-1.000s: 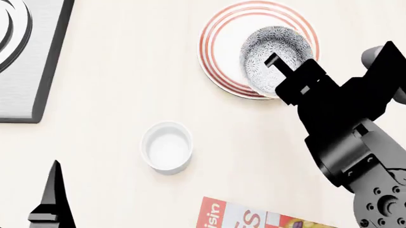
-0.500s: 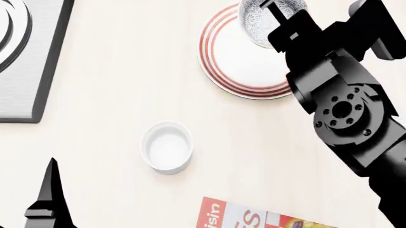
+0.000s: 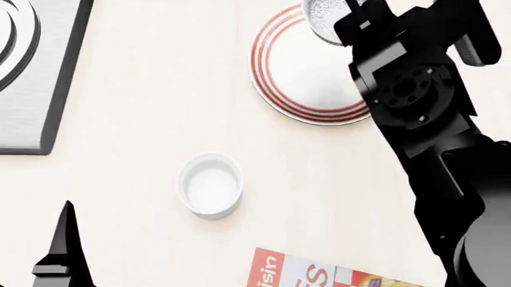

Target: Pick the akita bowl on the cookies box and place it on the plate.

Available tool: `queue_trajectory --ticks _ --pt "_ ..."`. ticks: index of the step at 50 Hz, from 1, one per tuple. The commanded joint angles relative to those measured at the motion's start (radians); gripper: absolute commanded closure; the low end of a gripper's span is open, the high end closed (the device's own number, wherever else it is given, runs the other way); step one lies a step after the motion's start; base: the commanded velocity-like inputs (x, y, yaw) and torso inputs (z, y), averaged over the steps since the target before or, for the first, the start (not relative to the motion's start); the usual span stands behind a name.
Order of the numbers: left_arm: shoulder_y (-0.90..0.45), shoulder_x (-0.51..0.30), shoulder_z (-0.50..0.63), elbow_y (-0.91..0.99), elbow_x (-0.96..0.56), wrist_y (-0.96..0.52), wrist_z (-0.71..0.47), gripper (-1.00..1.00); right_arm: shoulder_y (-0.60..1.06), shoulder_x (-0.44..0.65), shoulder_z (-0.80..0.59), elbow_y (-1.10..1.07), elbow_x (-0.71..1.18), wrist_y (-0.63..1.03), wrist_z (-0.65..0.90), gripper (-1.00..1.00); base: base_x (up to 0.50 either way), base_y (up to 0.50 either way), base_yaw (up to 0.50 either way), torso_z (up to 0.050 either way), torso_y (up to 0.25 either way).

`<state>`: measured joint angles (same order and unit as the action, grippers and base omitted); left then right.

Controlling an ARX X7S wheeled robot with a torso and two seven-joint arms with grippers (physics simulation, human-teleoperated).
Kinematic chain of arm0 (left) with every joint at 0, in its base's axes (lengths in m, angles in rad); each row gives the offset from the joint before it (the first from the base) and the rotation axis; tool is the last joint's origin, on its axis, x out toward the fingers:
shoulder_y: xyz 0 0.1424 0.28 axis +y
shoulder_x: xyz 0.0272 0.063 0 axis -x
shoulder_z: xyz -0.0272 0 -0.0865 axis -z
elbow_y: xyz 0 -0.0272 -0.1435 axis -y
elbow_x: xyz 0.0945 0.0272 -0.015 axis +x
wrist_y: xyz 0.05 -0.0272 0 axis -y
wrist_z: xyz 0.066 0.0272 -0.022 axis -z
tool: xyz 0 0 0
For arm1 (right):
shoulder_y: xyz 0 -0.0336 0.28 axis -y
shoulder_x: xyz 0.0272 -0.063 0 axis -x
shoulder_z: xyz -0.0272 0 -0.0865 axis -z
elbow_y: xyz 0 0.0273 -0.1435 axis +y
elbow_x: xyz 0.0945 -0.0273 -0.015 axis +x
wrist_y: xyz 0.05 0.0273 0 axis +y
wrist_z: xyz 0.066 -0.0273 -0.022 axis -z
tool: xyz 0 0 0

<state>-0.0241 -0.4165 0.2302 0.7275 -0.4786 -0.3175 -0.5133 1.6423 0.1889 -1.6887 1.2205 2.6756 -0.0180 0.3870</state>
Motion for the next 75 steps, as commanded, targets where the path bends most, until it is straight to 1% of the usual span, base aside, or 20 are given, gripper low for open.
queue_trajectory --ticks 1,4,5,8,10,14,24,35,49,75 --pt "-0.001 0.018 -0.010 -0.028 0.003 -0.005 0.051 -1.00 0.020 -0.065 -0.002 0.087 0.043 0.026 -0.019 1.00 0.00 0.00 0.00 0.000 0.000" --pt "-0.002 0.016 -0.013 -0.027 -0.002 -0.006 0.050 -1.00 0.023 -0.072 -0.016 0.087 0.069 0.002 -0.030 1.00 0.00 0.00 0.00 0.000 0.000" --pt "-0.001 0.018 -0.013 -0.032 -0.002 -0.002 0.051 -1.00 0.026 -0.069 -0.024 0.087 0.091 0.046 0.024 1.00 0.00 0.00 0.00 0.000 0.000" --pt "0.001 0.019 -0.005 -0.029 0.003 -0.003 0.050 -1.00 0.035 -0.074 -0.054 0.087 0.115 0.032 0.025 1.00 0.00 0.00 0.00 0.000 0.000" --pt "0.001 0.019 -0.002 -0.031 0.004 0.000 0.051 -1.00 0.041 -0.077 -0.063 0.088 0.154 0.033 0.086 1.00 0.00 0.00 0.00 0.000 0.000" --pt "0.001 0.018 -0.001 -0.032 0.002 0.000 0.052 -1.00 0.058 -0.080 -0.125 0.088 0.198 0.096 0.136 1.00 0.00 0.00 0.00 0.000 0.000" --pt "-0.001 0.016 0.002 -0.030 -0.002 -0.002 0.049 -1.00 0.072 -0.102 -0.232 0.088 0.311 0.066 0.164 1.00 0.00 0.00 0.00 0.000 0.001" --pt "-0.007 0.014 -0.002 -0.038 -0.012 0.000 0.049 -1.00 0.075 -0.123 -0.300 0.088 0.380 0.053 0.139 1.00 0.00 0.00 0.00 0.000 0.000" --pt "-0.009 0.009 -0.007 -0.033 -0.023 -0.004 0.042 -1.00 0.058 -0.136 -0.331 0.088 0.417 0.037 0.163 1.00 0.00 0.00 0.00 0.000 0.000" --pt "-0.010 0.007 -0.003 -0.052 -0.027 0.011 0.045 -1.00 0.034 -0.138 -0.331 0.088 0.421 0.014 0.168 1.00 0.00 0.00 0.00 0.001 0.000"
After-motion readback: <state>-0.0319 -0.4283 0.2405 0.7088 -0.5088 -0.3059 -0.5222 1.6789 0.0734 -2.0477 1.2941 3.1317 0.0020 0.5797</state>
